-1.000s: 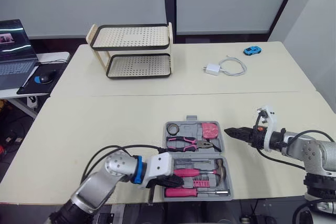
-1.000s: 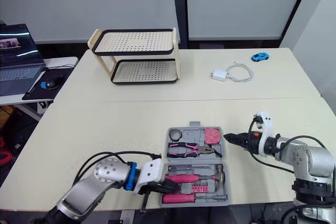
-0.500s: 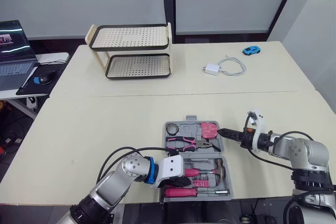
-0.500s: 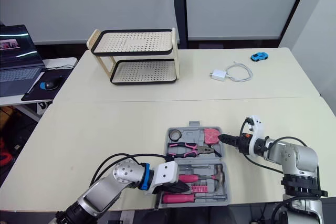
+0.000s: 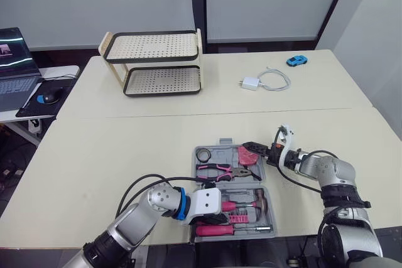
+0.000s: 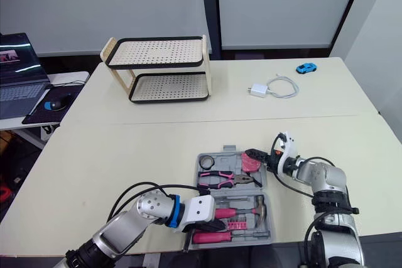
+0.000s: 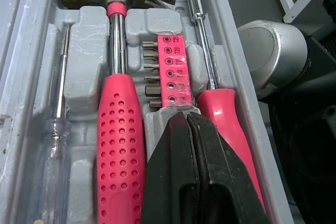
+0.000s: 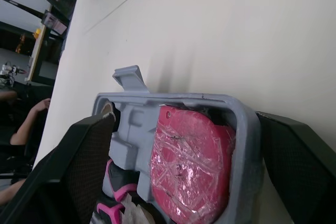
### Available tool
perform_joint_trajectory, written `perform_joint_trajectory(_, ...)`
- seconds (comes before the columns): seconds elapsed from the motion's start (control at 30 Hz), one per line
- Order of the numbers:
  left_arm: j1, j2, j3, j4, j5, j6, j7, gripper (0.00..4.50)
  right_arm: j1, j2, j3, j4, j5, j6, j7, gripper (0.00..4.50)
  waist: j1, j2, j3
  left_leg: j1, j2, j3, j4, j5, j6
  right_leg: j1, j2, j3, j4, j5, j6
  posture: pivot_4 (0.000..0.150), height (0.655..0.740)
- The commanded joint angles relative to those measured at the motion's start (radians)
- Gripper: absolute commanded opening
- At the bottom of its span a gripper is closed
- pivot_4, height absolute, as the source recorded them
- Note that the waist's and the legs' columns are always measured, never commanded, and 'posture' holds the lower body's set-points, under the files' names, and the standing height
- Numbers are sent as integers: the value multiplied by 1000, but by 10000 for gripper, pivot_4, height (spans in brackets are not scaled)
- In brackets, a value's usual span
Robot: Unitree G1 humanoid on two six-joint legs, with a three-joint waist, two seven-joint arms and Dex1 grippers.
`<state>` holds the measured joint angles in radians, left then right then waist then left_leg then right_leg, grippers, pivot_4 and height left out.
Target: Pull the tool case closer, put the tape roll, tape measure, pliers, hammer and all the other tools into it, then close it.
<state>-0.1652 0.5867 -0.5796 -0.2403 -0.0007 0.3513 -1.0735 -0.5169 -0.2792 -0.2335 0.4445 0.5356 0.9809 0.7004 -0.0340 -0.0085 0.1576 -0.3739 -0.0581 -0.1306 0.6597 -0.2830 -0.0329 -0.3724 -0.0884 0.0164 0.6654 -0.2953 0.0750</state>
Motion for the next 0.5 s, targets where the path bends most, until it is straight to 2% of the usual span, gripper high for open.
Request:
perform_joint_trajectory(0.03,8,10,-16,21,39,32,22,0,-36,28,-35,34,59,1,28,44557,-1,0,0,0,0,0,0,0,0,0,0,0,0,0,0,1500,7400)
perform_joint_trajectory(0.5,-3,20,-9,46,41,-2,19,0,-6,-19,-107,-134,204,123,45,44557,0,1,0,-1,0,0,-1,0,0,-1,0,0,0,0,0,1500,7400)
